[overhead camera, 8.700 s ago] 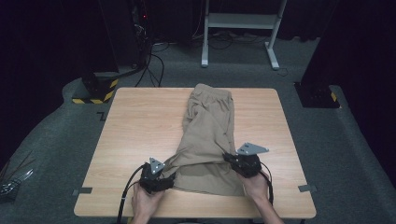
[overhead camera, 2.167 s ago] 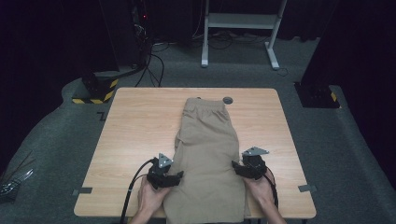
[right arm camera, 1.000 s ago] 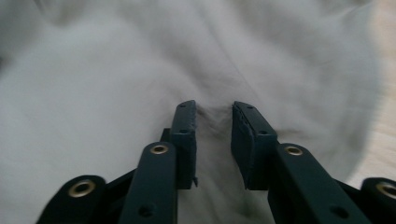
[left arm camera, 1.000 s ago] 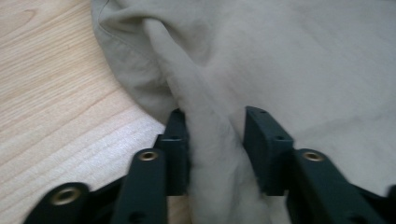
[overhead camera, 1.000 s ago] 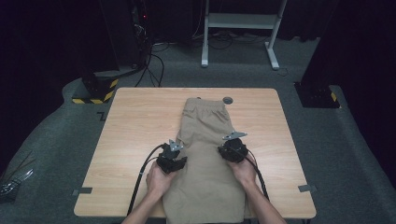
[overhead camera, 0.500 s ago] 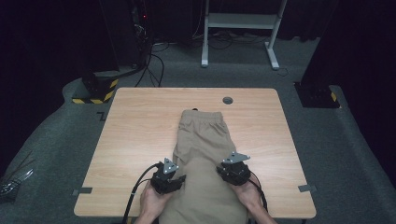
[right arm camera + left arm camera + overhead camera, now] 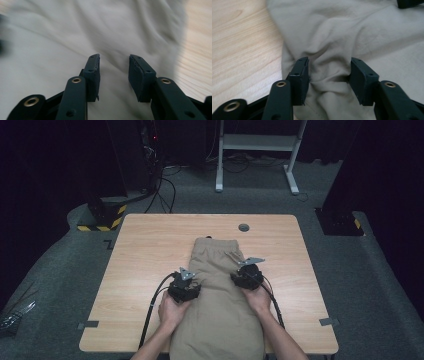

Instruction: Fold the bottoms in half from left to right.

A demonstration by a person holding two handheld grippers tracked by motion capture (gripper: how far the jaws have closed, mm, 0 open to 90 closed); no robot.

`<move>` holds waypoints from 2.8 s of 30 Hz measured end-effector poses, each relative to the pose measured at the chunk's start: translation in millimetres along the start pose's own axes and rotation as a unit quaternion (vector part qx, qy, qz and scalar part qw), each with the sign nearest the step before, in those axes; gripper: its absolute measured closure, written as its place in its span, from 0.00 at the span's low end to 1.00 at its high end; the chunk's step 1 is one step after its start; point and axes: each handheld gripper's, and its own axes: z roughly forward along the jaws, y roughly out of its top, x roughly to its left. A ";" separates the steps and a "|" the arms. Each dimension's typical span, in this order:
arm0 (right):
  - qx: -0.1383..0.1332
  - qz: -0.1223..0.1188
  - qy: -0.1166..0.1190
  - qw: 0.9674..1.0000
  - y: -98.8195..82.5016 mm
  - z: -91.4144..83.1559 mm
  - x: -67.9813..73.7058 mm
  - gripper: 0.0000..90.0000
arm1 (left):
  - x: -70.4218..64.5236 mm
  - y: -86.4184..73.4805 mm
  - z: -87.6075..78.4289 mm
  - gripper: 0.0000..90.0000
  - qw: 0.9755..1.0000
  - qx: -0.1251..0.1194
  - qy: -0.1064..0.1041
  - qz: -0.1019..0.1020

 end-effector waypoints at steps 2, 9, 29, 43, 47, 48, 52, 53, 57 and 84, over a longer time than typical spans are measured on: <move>0.000 0.015 -0.033 0.999 -2.6 -5.3 -16.6 0.67 | 1.7 -1.8 -0.9 0.59 1.000 -0.002 -0.007 -0.003; -0.015 0.042 -0.057 0.997 -10.4 -41.6 -33.3 0.61 | 0.6 -5.5 -8.5 0.50 1.000 -0.012 -0.009 -0.011; 0.013 -0.041 -0.015 0.999 -41.9 -39.8 38.8 0.57 | -16.0 -14.0 -17.4 0.48 0.999 0.011 -0.023 0.035; 0.028 -0.018 -0.034 0.999 5.9 1.7 0.8 0.57 | 7.3 30.6 24.0 0.45 1.000 0.025 -0.003 0.001; 0.038 0.003 -0.037 0.999 6.9 -5.1 0.5 0.52 | 11.1 26.4 11.7 0.44 1.000 0.013 -0.001 -0.010; 0.031 0.017 -0.035 0.999 4.8 -12.1 0.9 0.52 | 12.0 23.1 6.1 0.44 1.000 0.006 0.008 -0.008; -0.011 0.049 -0.035 0.998 -7.3 -45.2 4.2 0.49 | 24.8 11.6 -8.6 0.40 0.999 0.011 -0.002 -0.041; -0.006 0.049 -0.042 0.998 -10.4 -49.8 6.4 0.48 | 26.8 9.1 -10.8 0.39 0.999 0.011 -0.005 -0.047; 0.019 0.047 -0.059 0.997 -24.0 -53.8 9.0 0.45 | 27.9 0.8 -15.9 0.37 0.998 0.017 -0.019 -0.056; 0.037 0.037 -0.069 0.996 -39.0 -45.1 27.1 0.77 | -0.8 5.8 -7.1 0.77 0.999 0.049 -0.018 -0.007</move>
